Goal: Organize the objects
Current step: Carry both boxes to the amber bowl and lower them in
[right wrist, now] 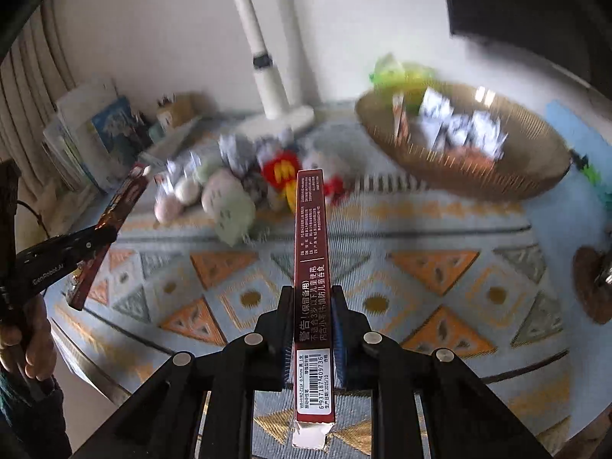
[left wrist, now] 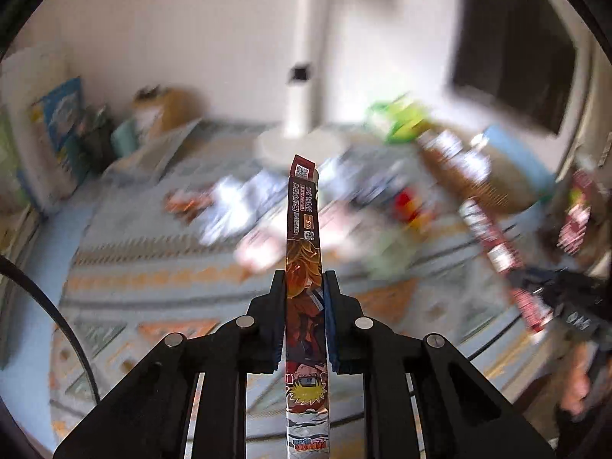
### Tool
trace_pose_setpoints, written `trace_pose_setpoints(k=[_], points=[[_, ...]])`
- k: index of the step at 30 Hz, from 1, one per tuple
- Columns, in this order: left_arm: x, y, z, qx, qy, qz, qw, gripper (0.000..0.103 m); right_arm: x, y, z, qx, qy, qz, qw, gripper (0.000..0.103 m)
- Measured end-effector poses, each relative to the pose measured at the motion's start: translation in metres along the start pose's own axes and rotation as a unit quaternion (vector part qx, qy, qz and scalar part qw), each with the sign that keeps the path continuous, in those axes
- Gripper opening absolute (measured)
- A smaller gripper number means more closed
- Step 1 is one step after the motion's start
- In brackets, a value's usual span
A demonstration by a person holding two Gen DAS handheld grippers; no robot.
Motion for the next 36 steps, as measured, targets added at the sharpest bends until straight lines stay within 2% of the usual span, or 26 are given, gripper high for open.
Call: trace_pose_setpoints(k=[2,5,10,12,17,18,19,21,23,25,27,31,34,36], points=[[0.021,0.017,0.003,-0.038,0.013,0.004,0.9992,0.014,0.01,0.009,-0.016,-0.002,0.026,0.016,1.0,0.017],[0.056,0.051,0.015,-0.078,0.038,0.018,0.9961,0.014,0.035,0.033,-0.037,-0.034,0.08,0.056,0.995,0.017],[0.113,0.104,0.05,-0.139,0.06,0.013,0.9885,0.014,0.084,0.088,-0.057,-0.106,0.143,0.129,0.976,0.017],[0.131,0.125,0.067,-0.159,0.062,0.013,0.9853,0.014,0.102,0.106,-0.055,-0.128,0.155,0.144,0.969,0.017],[0.151,0.156,0.111,-0.182,0.053,0.024,0.9817,0.015,0.133,0.141,-0.034,-0.181,0.146,0.153,0.961,0.017],[0.153,0.156,0.122,-0.193,0.049,0.013,0.9798,0.022,0.137,0.147,-0.026,-0.18,0.136,0.151,0.962,0.017],[0.155,0.154,0.132,-0.203,0.04,-0.001,0.9784,0.036,0.139,0.152,-0.02,-0.178,0.132,0.15,0.964,0.017],[0.155,0.148,0.151,-0.217,0.022,-0.034,0.9753,0.037,0.147,0.153,-0.005,-0.18,0.114,0.146,0.966,0.018],[0.152,0.137,0.167,-0.233,-0.005,-0.068,0.9702,0.037,0.149,0.159,0.008,-0.165,0.088,0.144,0.972,0.024],[0.147,0.125,0.17,-0.229,-0.006,-0.089,0.9694,0.037,0.145,0.164,0.013,-0.163,0.078,0.148,0.972,0.025],[0.14,0.114,0.169,-0.206,-0.003,-0.101,0.9732,0.037,0.139,0.165,0.015,-0.162,0.073,0.15,0.973,0.025],[0.132,0.103,0.182,-0.184,-0.034,-0.121,0.9749,0.037,0.123,0.164,0.014,-0.147,0.062,0.163,0.974,0.025],[0.123,0.109,0.191,-0.185,-0.056,-0.121,0.9737,0.037,0.113,0.154,0.007,-0.137,0.064,0.166,0.974,0.025],[0.118,0.115,0.195,-0.161,-0.063,-0.118,0.9778,0.037,0.107,0.146,0.001,-0.129,0.064,0.166,0.975,0.025]])
Point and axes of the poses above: each gripper's, at about its wrist camera, not at the fingertips, and z roughly the way its jaws point, y to its right, x to its top, the point moved 1 cm from there along z, roughly the way its jaws point, and after that the axes turned 8 degrees about -x, right-handed, at the moved point
